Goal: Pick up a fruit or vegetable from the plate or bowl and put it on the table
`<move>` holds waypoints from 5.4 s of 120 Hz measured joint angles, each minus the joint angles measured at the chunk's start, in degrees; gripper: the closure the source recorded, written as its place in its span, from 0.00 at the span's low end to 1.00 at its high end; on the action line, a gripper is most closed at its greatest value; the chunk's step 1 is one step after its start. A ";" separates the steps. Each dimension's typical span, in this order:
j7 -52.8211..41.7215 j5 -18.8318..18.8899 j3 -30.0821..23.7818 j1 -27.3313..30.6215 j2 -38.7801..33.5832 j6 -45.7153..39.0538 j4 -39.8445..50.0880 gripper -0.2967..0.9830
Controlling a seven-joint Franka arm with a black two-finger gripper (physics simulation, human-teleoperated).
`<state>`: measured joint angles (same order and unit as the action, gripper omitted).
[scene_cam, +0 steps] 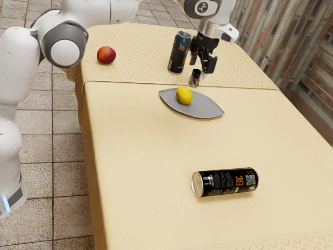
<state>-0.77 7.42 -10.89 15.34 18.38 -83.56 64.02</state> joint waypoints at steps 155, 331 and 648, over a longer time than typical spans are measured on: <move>41.74 -9.71 3.24 -2.21 -5.39 3.29 3.87 0.23; 74.68 -10.92 9.02 5.64 6.87 -10.21 4.78 0.23; 60.67 -11.10 1.70 13.81 21.35 -21.42 -2.36 0.23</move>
<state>59.90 -3.68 -9.20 29.16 39.73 -104.98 61.66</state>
